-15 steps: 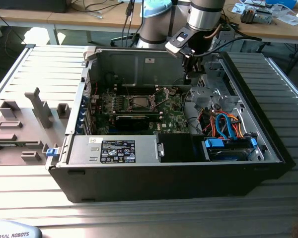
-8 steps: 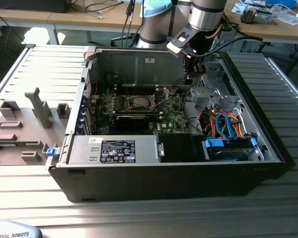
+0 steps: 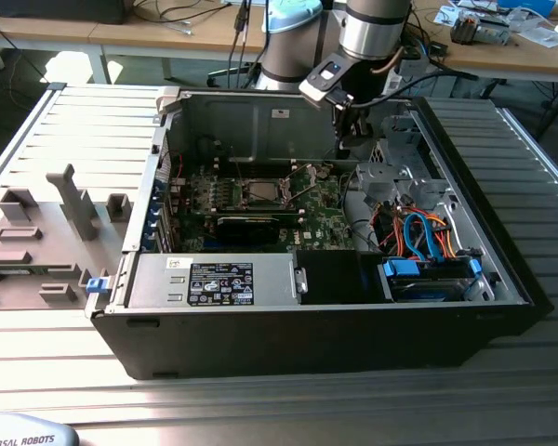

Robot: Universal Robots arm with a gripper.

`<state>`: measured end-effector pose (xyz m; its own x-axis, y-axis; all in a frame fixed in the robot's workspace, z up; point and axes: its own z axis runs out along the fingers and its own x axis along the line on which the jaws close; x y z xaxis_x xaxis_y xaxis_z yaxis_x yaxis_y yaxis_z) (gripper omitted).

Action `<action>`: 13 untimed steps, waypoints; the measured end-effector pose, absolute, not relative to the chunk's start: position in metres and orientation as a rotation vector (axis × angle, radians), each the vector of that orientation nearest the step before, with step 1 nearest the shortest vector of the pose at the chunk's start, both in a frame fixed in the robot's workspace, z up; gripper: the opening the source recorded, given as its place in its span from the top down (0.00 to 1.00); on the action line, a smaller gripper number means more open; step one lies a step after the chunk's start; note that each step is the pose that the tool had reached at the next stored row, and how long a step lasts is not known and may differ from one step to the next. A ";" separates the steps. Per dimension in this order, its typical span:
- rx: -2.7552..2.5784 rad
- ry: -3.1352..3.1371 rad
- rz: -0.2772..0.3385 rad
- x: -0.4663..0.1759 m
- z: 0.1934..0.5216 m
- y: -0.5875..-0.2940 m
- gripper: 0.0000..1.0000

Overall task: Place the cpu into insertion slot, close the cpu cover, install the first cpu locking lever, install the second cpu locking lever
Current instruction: 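Close the cpu cover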

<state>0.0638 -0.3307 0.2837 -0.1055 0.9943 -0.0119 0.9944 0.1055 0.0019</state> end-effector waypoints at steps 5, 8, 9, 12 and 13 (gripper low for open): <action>2.110 2.346 -0.045 0.064 0.282 -0.331 0.89; 2.110 2.346 -0.045 0.064 0.282 -0.331 0.89; 2.110 2.346 -0.045 0.064 0.282 -0.331 0.89; 2.110 2.347 -0.044 0.064 0.281 -0.331 0.89; 2.112 2.349 -0.047 0.064 0.281 -0.331 0.89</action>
